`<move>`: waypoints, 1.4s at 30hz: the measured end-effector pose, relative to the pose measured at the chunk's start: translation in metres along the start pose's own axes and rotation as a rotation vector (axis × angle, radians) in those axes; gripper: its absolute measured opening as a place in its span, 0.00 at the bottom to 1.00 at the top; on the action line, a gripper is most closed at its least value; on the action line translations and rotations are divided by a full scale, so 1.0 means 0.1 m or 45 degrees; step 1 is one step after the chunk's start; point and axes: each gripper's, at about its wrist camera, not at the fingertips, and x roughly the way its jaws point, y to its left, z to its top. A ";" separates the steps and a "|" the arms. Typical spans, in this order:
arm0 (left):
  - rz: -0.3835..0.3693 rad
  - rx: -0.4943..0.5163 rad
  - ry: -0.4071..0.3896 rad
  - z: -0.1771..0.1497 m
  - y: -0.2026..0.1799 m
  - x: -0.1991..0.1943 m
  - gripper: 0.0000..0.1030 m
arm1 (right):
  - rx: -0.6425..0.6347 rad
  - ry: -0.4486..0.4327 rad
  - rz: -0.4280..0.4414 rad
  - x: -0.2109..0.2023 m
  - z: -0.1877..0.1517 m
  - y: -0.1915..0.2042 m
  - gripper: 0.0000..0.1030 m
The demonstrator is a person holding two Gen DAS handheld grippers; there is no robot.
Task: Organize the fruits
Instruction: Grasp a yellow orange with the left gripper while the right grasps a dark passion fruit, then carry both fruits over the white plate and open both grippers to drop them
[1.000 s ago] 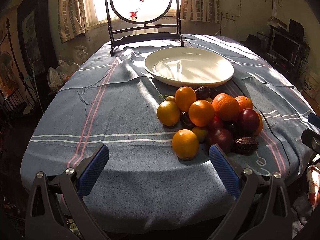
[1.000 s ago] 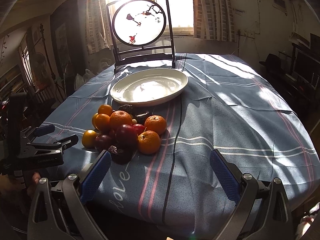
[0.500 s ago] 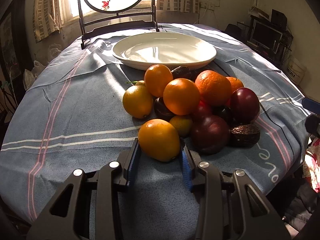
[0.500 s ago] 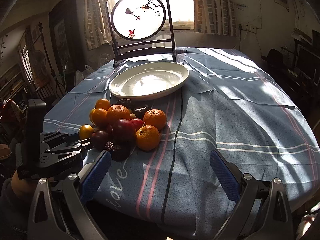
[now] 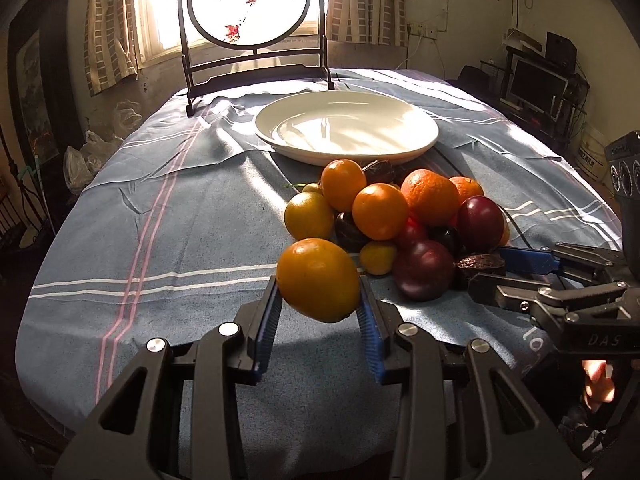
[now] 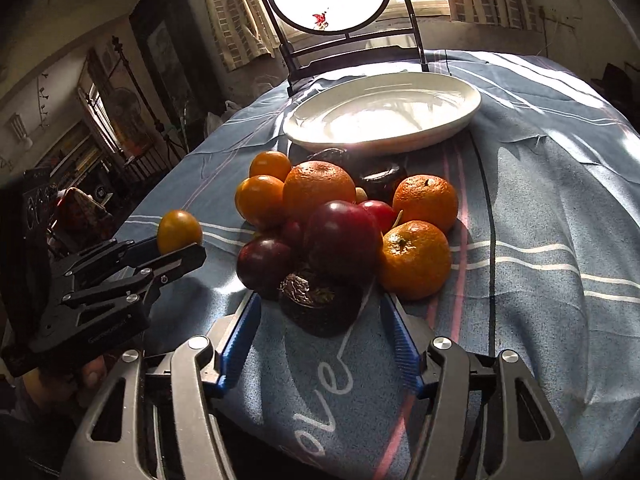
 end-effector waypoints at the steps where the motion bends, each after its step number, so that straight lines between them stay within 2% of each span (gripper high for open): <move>1: -0.001 -0.002 0.000 0.00 0.00 0.00 0.35 | 0.003 0.003 -0.010 0.02 0.00 0.00 0.50; 2: -0.004 -0.005 0.002 0.00 0.00 0.01 0.35 | 0.009 0.010 0.000 0.04 0.00 -0.02 0.43; 6: -0.011 -0.012 0.006 -0.01 0.02 0.03 0.35 | -0.005 -0.015 0.006 -0.03 -0.03 0.00 0.41; 10: -0.007 -0.020 -0.006 0.00 0.04 -0.02 0.35 | -0.047 -0.018 0.059 -0.19 -0.06 0.05 0.41; 13: -0.008 -0.025 -0.021 0.02 0.05 -0.06 0.35 | -0.069 -0.076 0.068 -0.35 -0.03 0.05 0.41; 17: -0.003 -0.029 -0.043 0.06 0.06 -0.11 0.35 | -0.043 -0.161 0.060 -0.51 0.12 -0.06 0.41; 22: -0.005 -0.028 -0.063 0.17 0.07 -0.11 0.35 | 0.000 -0.206 0.035 -0.57 0.33 -0.25 0.41; 26: -0.027 -0.034 -0.079 0.38 0.11 -0.06 0.35 | -0.013 -0.237 0.019 -0.59 0.56 -0.31 0.41; 30: -0.045 -0.036 -0.107 0.71 0.16 0.04 0.35 | -0.007 -0.240 0.026 -0.52 0.89 -0.38 0.41; 33: -0.022 -0.013 -0.119 0.92 0.17 0.15 0.35 | -0.002 -0.226 0.033 -0.41 1.10 -0.46 0.41; 38: -0.026 0.017 -0.098 1.10 0.12 0.35 0.35 | -0.029 -0.201 0.052 -0.16 1.28 -0.51 0.41; 42: -0.051 0.016 -0.066 1.22 0.09 0.55 0.35 | -0.010 -0.152 0.014 0.10 1.39 -0.59 0.41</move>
